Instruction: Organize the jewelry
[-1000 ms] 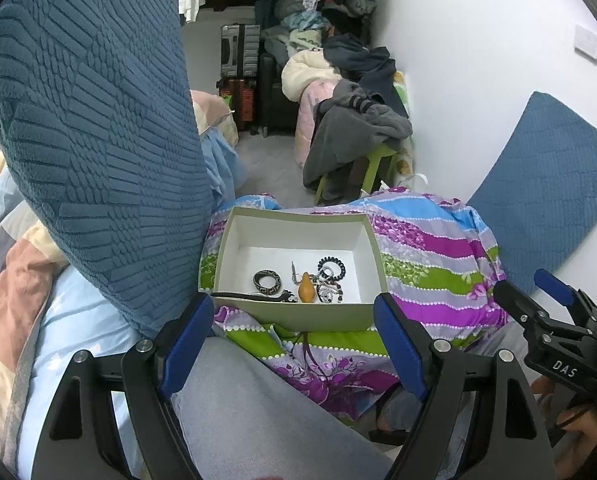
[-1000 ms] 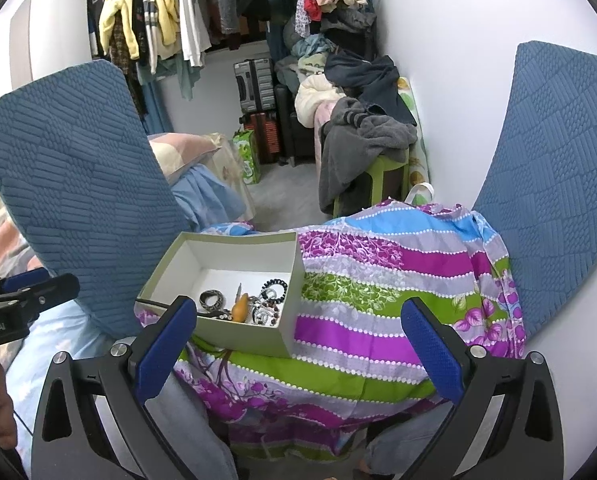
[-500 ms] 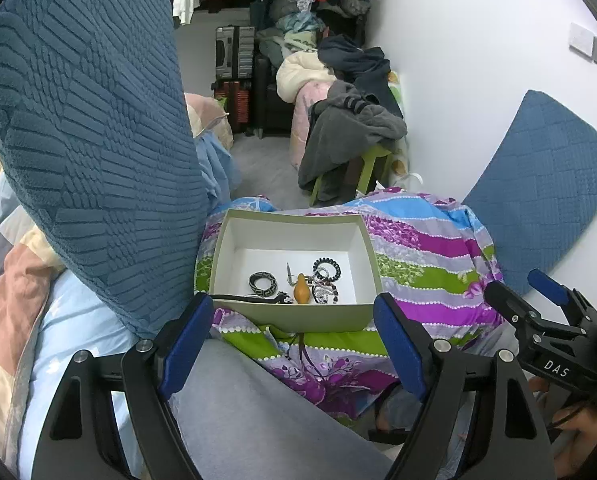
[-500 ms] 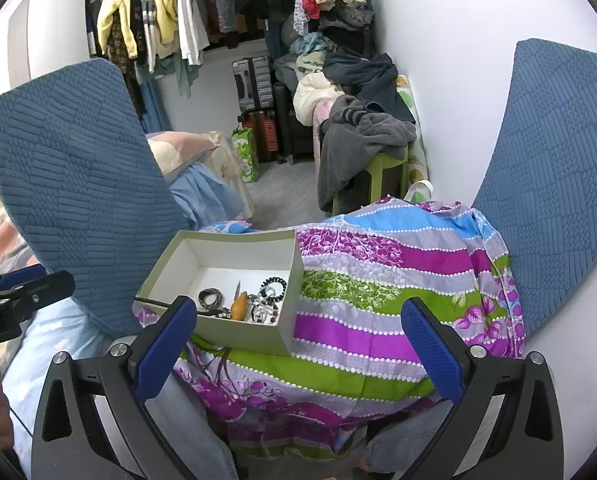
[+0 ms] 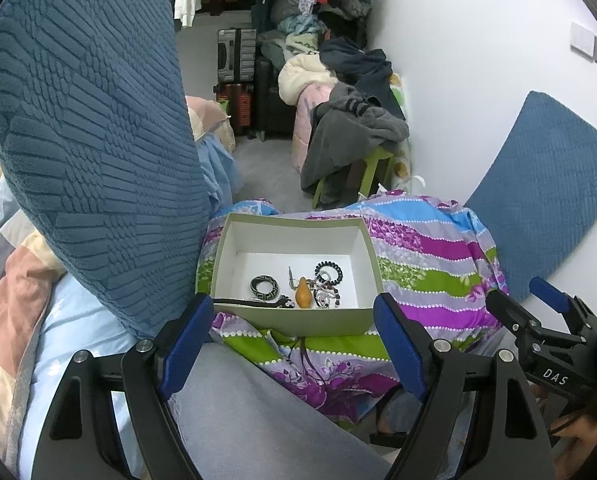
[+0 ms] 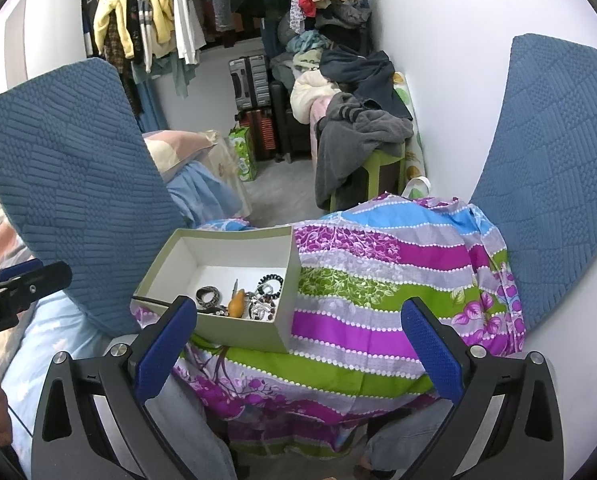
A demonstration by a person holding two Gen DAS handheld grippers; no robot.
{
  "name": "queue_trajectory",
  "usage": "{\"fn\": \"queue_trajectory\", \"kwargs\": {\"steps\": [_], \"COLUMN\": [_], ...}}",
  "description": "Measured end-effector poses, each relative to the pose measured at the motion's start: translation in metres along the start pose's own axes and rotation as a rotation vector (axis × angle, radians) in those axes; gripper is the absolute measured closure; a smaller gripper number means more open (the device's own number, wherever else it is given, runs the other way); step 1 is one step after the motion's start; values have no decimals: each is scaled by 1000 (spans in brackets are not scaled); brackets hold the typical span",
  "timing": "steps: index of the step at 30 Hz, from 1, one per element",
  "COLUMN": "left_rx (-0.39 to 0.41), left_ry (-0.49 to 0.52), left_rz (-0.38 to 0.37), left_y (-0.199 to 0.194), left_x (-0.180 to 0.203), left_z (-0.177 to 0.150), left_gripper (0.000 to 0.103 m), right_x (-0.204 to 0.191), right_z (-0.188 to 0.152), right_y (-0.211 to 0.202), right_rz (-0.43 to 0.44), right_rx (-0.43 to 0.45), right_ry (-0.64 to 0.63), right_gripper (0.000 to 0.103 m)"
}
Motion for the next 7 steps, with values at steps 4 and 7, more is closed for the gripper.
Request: {"fn": "queue_trajectory", "kwargs": {"steps": [4, 7], "left_rx": [-4, -6], "left_ry": [12, 22], "left_rz": [-12, -15], "left_y": [1, 1], "left_x": [4, 5], "left_z": [1, 1], "left_gripper": [21, 21], "right_x": [2, 3], "right_z": [1, 2], "right_y": [0, -1], "right_rz": [-3, -10], "right_rx": [1, 7], "right_ry": [6, 6], "right_gripper": [0, 0]}}
Point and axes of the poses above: each gripper's, at about its wrist camera, not at the fingertips, and y roughly the way its jaws point, x to its right, z to its top, the point moved 5 cm from there along y, roughly the way its jaws point, and after that the axes turned 5 degrees about -y, right-handed, at the moved point
